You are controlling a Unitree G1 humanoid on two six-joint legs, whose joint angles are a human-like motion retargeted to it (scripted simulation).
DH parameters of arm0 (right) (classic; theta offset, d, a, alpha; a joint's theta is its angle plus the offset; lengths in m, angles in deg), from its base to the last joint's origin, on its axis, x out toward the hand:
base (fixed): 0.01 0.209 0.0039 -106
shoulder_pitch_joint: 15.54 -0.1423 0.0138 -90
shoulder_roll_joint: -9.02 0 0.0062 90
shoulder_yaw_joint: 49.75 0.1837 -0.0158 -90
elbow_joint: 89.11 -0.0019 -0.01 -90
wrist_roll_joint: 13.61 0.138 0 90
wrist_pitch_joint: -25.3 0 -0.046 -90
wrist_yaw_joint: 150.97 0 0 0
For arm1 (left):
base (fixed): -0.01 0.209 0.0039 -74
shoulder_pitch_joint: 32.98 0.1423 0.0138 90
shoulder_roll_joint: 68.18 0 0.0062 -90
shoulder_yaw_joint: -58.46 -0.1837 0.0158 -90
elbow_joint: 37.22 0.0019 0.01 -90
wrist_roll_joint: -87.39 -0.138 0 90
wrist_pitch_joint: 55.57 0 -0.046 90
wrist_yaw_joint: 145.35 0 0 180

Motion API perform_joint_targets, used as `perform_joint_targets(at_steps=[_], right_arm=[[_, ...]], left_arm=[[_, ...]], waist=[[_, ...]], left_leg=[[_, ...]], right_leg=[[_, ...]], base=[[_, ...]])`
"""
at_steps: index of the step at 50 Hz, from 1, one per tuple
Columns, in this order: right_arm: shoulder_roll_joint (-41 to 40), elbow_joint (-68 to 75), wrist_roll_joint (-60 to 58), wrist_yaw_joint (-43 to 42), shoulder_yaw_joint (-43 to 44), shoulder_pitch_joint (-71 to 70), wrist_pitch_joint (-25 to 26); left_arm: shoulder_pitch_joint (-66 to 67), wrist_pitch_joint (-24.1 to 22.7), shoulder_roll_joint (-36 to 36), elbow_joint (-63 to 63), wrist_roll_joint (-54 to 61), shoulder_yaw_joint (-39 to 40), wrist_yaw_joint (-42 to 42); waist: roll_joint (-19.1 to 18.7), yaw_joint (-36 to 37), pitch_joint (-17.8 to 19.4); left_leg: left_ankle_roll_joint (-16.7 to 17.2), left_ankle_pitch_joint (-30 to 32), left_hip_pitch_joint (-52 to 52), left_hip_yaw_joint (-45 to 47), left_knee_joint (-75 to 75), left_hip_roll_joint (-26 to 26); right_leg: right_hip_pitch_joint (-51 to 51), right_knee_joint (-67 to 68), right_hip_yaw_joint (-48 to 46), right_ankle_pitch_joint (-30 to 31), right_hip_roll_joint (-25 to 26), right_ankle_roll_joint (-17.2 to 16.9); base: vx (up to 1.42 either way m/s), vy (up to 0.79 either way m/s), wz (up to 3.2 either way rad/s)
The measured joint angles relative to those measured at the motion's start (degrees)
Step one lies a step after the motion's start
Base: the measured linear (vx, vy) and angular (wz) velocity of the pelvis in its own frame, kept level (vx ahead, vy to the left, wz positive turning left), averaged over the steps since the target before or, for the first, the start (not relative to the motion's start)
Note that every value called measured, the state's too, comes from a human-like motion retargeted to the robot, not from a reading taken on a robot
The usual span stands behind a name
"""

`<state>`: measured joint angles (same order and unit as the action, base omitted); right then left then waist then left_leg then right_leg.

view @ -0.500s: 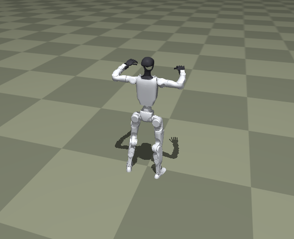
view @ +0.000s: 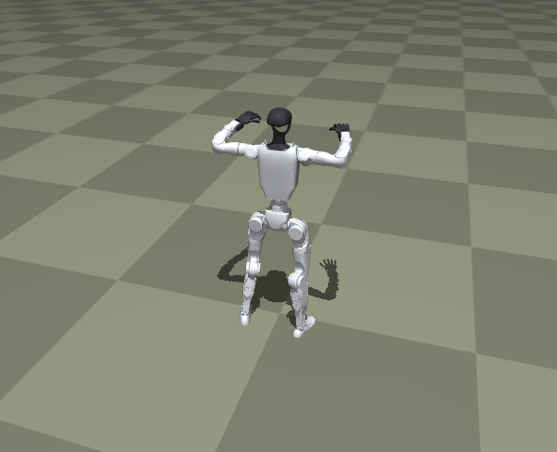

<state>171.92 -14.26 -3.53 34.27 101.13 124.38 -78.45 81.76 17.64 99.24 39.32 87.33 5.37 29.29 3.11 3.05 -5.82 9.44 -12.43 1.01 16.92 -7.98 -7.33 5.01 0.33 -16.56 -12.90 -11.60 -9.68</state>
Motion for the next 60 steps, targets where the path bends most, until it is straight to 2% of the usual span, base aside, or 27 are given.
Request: perform_joint_targets(at_steps=[19,25,30,36,40,45,48,52,55,60], right_arm=[[-0.33,-0.17,1.33,-1.28,-2.54,-2.53,-0.11],[-5.98,0.01,3.57,-4.51,-12.96,-11.93,-0.08],[-17.45,3.58,3.14,-5.88,-27.09,-23.23,0.4],[-35.19,17.34,2.33,-8.12,-44.81,-32.61,1.45],[-45.65,34.13,1.77,-9.72,-56.02,-38.05,2.13],[-55.9,58.47,3.55,-9.77,-65.55,-45.07,2.76],[-60.39,69.94,6.71,-9.02,-67.2,-48.25,3.58],[-63.98,79.38,10.17,-8.41,-66.92,-51.36,4.83],[-64.89,81.9,10.54,-7.7,-66.96,-52.56,5.38],[-62.77,80.5,9.21,-6.86,-67.7,-53.67,4.76]], left_arm=[[-0.59,-0.28,-0.89,-0.59,1.92,-1.99,-0.37],[-3.83,-0.36,-4.09,-2.39,6.84,-12.08,0.6],[-7.02,0.08,-8.14,-0.75,7.61,-25.31,6.23],[-12.56,1.83,-20.43,13.53,2.49,-41.7,11.45],[-17.86,3.53,-33.35,31.84,-1.16,-51.26,10.44],[-24.11,4.68,-48.72,57.88,-2.96,-58.37,8.1],[-27.35,5.84,-56.21,71.68,-2.61,-59.82,7.44],[-30.34,8.03,-63.61,85.07,-1.26,-57.94,6.76],[-30.62,9.02,-66.68,89.6,-0.54,-55.77,6.83],[-29.27,8.13,-69.18,89.63,1.16,-55.65,6.8]], waist=[[0.21,0.06,0.74],[0.42,0.56,2.47],[1.48,1.17,3.81],[2.87,1.65,6.0],[3.35,2.17,7.03],[3.36,2.45,8.16],[3.12,2.4,8.99],[2.55,2.05,10.31],[1.91,1.54,11.14],[-0.11,0.13,12.69]], left_leg=[[0.0,0.21,-0.42,-0.18,-0.08,0.29],[-0.3,0.39,-0.96,-0.3,-0.33,0.5],[-0.59,0.47,-1.51,-0.21,-0.33,0.67],[-1.1,0.07,-1.27,0.07,-0.17,0.94],[-1.17,-0.12,-1.09,0.35,0.15,1.12],[-1.17,-0.42,-0.84,0.36,0.3,1.27],[-1.15,-0.58,-0.66,0.25,0.2,1.29],[-1.04,-0.67,-0.17,0.4,0.08,1.03],[-1.0,-0.61,0.38,0.9,0.16,0.61],[-1.1,-0.46,1.21,1.89,0.2,-0.34]], right_leg=[[-0.32,0.01,0.06,0.33,-0.27,-0.06],[-0.99,0.56,0.17,0.43,-0.56,-0.06],[-1.8,0.87,0.39,0.65,-0.77,-0.23],[-1.85,0.83,0.67,0.77,-1.02,-0.19],[-2.14,1.03,0.98,0.8,-1.17,0.25],[-2.29,1.53,1.17,0.84,-1.33,0.86],[-2.32,2.08,1.34,0.63,-1.42,1.18],[-2.84,3.79,2.03,0.21,-1.39,1.73],[-3.84,5.92,2.86,0.35,-1.21,2.16],[-5.91,9.49,5.08,-0.66,-0.34,2.15]], base=[[0.0,0.0,0.0],[0.0,0.0,0.0],[-0.02,0.01,-0.01],[0.0,0.0,0.0],[-0.01,0.03,-0.03],[-0.01,0.06,-0.02],[-0.01,0.07,0.01],[-0.01,0.05,-0.04],[-0.01,0.02,-0.14],[-0.01,-0.01,-0.17]])
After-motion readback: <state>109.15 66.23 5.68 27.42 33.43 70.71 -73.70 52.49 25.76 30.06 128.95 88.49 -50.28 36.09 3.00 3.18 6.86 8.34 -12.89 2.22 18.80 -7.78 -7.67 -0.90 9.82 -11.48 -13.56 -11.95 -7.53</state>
